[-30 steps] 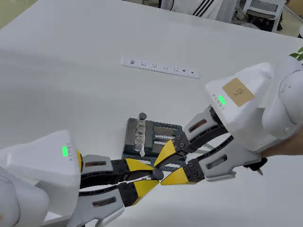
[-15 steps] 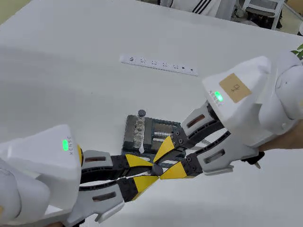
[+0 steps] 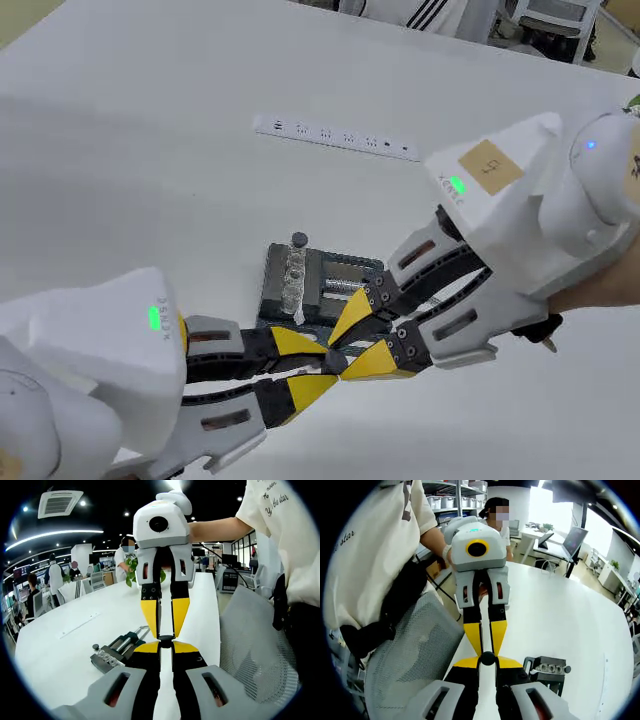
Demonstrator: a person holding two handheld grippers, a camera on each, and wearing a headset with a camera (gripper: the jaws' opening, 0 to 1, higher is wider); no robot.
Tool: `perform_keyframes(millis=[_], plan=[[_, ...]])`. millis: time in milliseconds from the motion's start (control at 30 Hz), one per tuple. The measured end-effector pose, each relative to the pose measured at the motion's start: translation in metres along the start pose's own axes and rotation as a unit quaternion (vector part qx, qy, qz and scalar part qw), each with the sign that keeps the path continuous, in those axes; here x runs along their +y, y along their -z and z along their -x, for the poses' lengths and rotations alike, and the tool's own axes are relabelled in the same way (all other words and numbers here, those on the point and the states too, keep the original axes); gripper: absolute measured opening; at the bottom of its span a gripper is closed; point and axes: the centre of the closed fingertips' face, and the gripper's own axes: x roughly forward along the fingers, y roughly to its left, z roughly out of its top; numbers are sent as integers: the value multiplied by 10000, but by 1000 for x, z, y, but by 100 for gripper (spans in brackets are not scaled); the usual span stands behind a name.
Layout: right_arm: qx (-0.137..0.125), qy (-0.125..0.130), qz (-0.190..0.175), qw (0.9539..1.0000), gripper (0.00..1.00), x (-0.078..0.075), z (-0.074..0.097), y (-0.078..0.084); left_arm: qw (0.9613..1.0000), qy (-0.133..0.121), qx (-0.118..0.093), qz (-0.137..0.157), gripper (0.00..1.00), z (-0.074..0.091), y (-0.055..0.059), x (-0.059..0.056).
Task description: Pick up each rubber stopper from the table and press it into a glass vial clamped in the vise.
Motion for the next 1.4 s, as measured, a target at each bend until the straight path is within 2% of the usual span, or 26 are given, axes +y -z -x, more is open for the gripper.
perform_keyframes(millis=[267, 533, 700, 867, 1000, 1033, 1100, 1133, 1167, 1233, 1300, 1333, 1400], plan=[[34, 15, -36, 10000, 6, 1, -1, 0, 10000, 2, 6, 53, 4, 0, 1, 0], [84, -13, -111, 9999, 6, 2, -3, 1, 9997, 36, -20, 232, 5, 0, 4, 0], [118, 66, -150, 9998, 5, -2, -3, 3, 9990, -52, -95, 425, 7, 0, 5, 5], [202, 154, -187, 9995, 5, -7, -3, 9, 9987, -183, 7, 470, 21, 1, 11, 10], [297, 163, -201, 9992, 5, -7, -5, 15, 9972, -385, 200, 606, 33, 3, 26, 17], [302, 162, -199, 9992, 5, -7, -5, 16, 9965, -426, 269, 669, 41, 3, 30, 18], [291, 153, -232, 9992, 5, -6, -6, 17, 9943, -666, 366, 753, 54, 5, 40, 26], [297, 152, -231, 9992, 5, -6, -6, 17, 9936, -692, 411, 790, 63, 6, 44, 27], [303, 156, -221, 9992, 5, -6, -7, 18, 9921, -792, 431, 876, 68, 7, 49, 30], [316, 150, -239, 9991, 5, -6, -8, 19, 9887, -934, 534, 1048, 75, 12, 58, 35], [321, 144, -242, 9991, 5, -6, -9, 20, 9878, -970, 510, 1103, 81, 14, 61, 37], [335, 136, -244, 9990, 5, -6, -9, 21, 9857, -1062, 539, 1196, 84, 17, 64, 40], [336, 138, -245, 9990, 5, -6, -10, 22, 9838, -1148, 551, 1261, 89, 20, 68, 44]])
